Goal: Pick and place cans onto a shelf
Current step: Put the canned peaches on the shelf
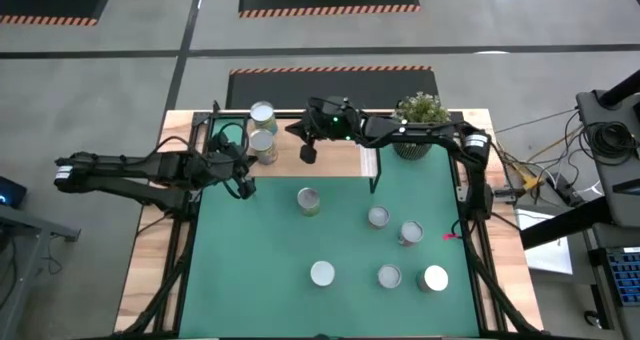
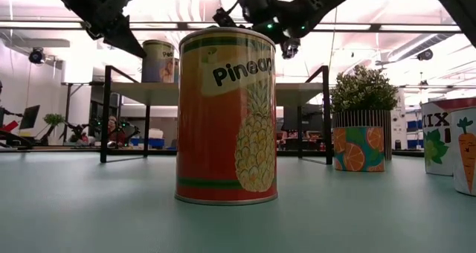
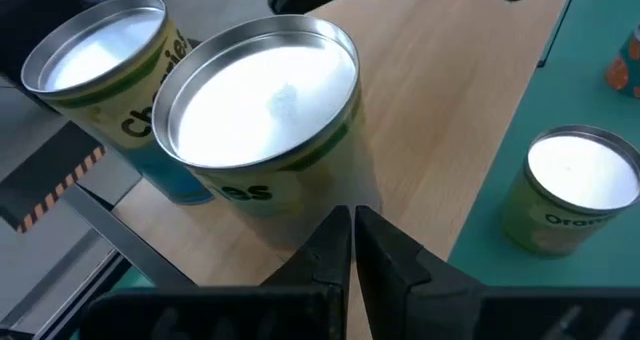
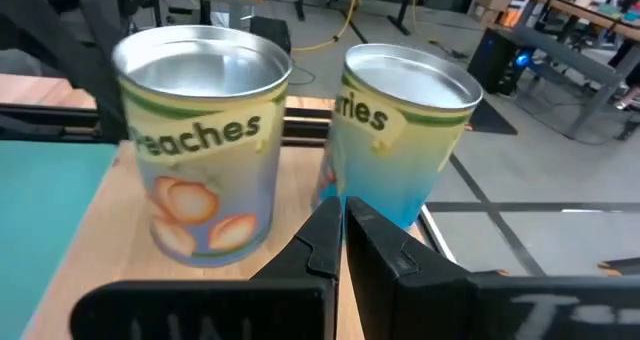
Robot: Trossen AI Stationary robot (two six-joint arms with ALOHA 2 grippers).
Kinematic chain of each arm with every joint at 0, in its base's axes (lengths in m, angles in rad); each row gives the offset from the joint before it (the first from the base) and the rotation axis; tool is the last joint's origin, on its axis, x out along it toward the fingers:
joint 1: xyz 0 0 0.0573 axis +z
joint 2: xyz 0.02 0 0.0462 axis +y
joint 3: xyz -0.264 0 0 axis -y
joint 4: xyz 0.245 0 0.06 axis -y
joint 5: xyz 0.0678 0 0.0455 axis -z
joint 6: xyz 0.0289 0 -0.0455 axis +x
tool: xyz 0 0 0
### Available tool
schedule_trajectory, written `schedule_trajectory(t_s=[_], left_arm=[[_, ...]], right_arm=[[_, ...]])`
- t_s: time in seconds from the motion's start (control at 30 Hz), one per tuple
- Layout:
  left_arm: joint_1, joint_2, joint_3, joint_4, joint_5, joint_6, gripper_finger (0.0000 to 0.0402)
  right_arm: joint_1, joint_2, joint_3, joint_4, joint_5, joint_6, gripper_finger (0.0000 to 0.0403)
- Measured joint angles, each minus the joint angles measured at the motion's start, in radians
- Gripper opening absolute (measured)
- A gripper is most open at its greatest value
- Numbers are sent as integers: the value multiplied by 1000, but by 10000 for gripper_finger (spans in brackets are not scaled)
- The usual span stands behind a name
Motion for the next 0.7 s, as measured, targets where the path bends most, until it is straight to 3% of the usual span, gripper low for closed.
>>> schedule_trajectory(t_s=[0.47, 0.7], left_arm=[[0, 0, 0, -1, -2, -2, 0], [0, 0, 0, -1, -2, -3, 0]], right_arm=[[3, 115, 116, 5, -72, 10, 9], [19, 106, 126, -22, -114, -7, 9]])
